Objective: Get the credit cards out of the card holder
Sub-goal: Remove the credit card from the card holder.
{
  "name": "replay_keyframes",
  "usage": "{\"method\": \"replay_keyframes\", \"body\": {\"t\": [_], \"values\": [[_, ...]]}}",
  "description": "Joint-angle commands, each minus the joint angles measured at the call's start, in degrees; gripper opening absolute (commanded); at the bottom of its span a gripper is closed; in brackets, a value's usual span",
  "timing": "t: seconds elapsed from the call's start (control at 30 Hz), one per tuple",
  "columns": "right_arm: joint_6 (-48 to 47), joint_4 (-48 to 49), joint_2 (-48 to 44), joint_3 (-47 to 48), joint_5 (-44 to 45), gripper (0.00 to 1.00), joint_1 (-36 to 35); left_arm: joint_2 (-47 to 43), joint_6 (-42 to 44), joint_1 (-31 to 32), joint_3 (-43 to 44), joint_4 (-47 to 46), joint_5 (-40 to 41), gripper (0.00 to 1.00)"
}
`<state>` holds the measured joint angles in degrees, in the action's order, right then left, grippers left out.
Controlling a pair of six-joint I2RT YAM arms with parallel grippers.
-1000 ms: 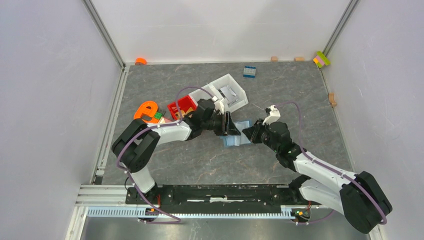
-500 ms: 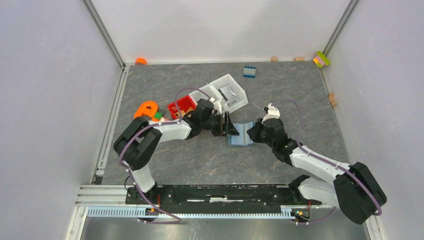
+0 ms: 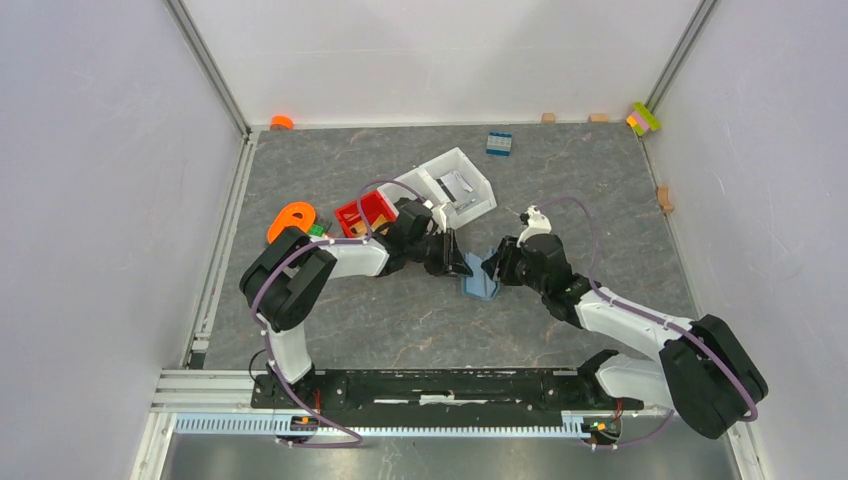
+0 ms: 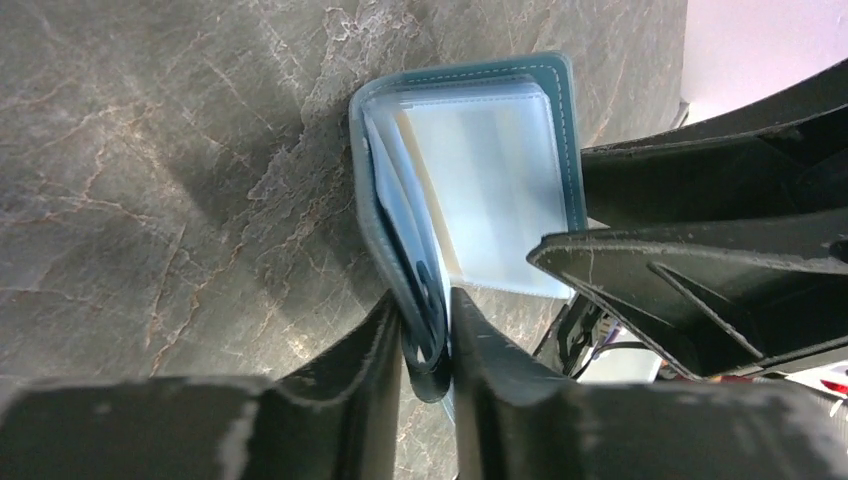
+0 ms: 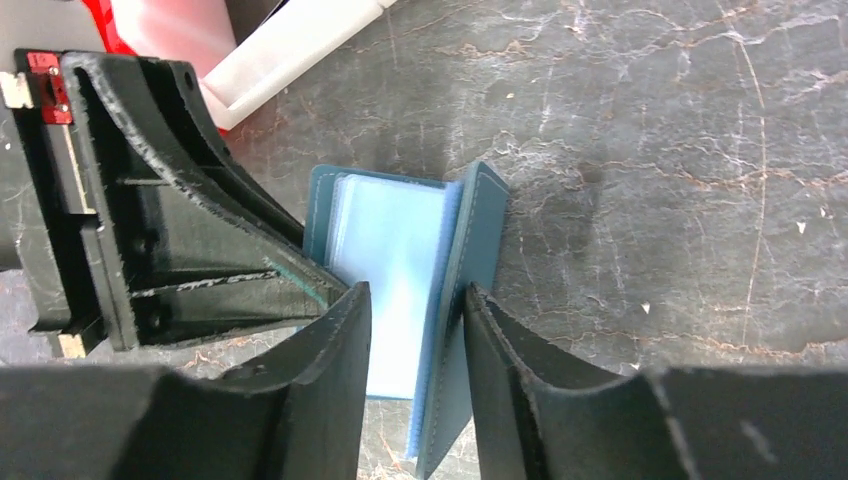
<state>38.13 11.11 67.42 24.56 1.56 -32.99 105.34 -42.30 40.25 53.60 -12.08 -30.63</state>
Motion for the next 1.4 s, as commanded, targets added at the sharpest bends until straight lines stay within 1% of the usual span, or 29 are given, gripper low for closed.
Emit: {"method": "replay_keyframes", "body": {"t": [0.0,0.03,0.07,0.17,0.2,0.3,0.43,0.53,0.7,0.97,1.17,1.37], "values": [[-1.64,4.84,0.01,1.46,-4.29,0.45,0.08,0.22,0.40,0.09,2.15,-0.05,-1.04,0.23],[-2.75,5.37,-0.37,1.33,-4.98,0.46,0.04,0.28,0.62,0.11,2.28,0.43,-0.82,0.19],[-3.60,5.82,-0.62,1.21,-5.23,0.48,0.03,0.30,0.80,0.13,2.46,0.85,-0.63,0.16],[-4.53,5.81,-1.40,0.78,-4.71,0.57,0.03,0.31,1.33,0.10,2.86,2.12,0.17,0.15],[-4.96,5.82,-1.28,0.84,-4.99,0.57,0.06,0.31,1.70,0.16,3.10,2.91,0.70,0.14],[-5.97,5.03,-0.26,1.66,-6.12,0.56,0.03,0.13,2.31,0.09,3.44,4.06,1.52,0.14],[-6.78,3.27,1.52,2.98,-6.65,0.52,0.04,-0.60,2.94,0.09,3.44,5.12,2.73,0.14],[-7.63,3.43,1.72,3.13,-7.95,0.51,0.03,-1.10,3.53,0.14,3.61,6.21,3.88,0.15],[-8.68,3.39,0.90,2.95,-7.67,0.51,0.03,-1.19,4.58,0.10,4.30,8.30,5.39,0.15],[-10.33,1.44,1.84,4.11,-6.82,0.46,0.01,-2.04,4.95,0.09,4.41,8.91,5.82,0.15],[-11.49,-1.14,3.74,5.82,-5.91,0.46,0.03,-3.16,5.12,0.09,4.07,8.91,5.94,0.15],[-12.28,-2.67,5.13,7.06,-5.69,0.48,0.03,-4.29,5.30,0.10,3.75,8.91,6.02,0.16]]}}
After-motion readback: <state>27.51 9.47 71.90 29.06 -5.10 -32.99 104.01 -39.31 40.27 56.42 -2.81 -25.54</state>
